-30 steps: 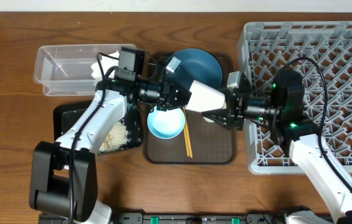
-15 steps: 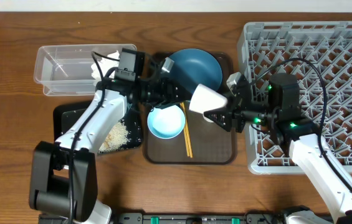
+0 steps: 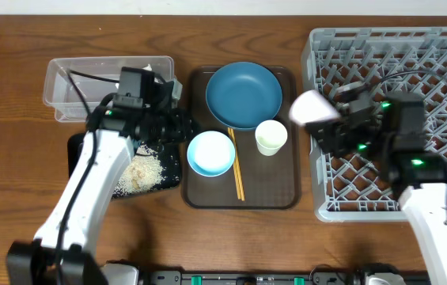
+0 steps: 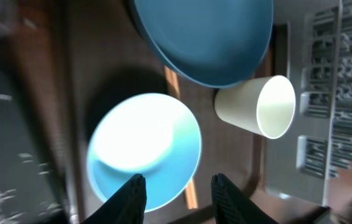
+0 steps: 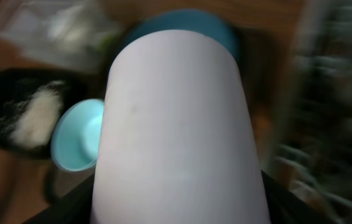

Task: Sort waste into correct bins and load items into the dishwasher rack
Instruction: 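Place the pink cup into the dishwasher rack with the right gripper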

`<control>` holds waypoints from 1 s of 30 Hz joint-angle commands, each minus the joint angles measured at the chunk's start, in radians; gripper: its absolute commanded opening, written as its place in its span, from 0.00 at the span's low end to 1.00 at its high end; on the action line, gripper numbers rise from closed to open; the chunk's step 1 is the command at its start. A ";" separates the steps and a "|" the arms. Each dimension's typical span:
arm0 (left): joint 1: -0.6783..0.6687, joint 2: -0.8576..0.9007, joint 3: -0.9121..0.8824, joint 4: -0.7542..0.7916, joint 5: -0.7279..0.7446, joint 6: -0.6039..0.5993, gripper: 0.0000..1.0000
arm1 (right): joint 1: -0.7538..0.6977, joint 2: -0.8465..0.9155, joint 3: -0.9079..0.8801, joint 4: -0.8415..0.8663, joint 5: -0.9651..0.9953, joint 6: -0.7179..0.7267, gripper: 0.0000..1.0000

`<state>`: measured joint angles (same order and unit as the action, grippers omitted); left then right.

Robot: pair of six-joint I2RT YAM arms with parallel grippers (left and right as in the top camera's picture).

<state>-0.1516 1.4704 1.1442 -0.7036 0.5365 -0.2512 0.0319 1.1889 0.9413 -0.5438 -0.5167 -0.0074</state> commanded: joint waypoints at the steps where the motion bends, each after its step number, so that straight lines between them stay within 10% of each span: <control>1: 0.003 -0.048 0.005 -0.013 -0.130 0.037 0.38 | -0.068 -0.016 0.103 -0.090 0.195 0.004 0.34; 11: 0.003 -0.062 0.005 -0.014 -0.130 0.037 0.38 | -0.317 0.014 0.291 -0.342 0.427 0.003 0.27; 18: 0.003 -0.062 0.005 -0.015 -0.130 0.037 0.38 | -0.515 0.091 0.360 -0.383 0.499 0.003 0.04; 30: 0.003 -0.062 0.005 -0.015 -0.130 0.037 0.38 | -0.778 0.274 0.367 -0.373 0.566 0.119 0.01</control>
<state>-0.1516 1.4120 1.1442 -0.7151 0.4149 -0.2306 -0.7029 1.4345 1.2873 -0.9203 0.0124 0.0601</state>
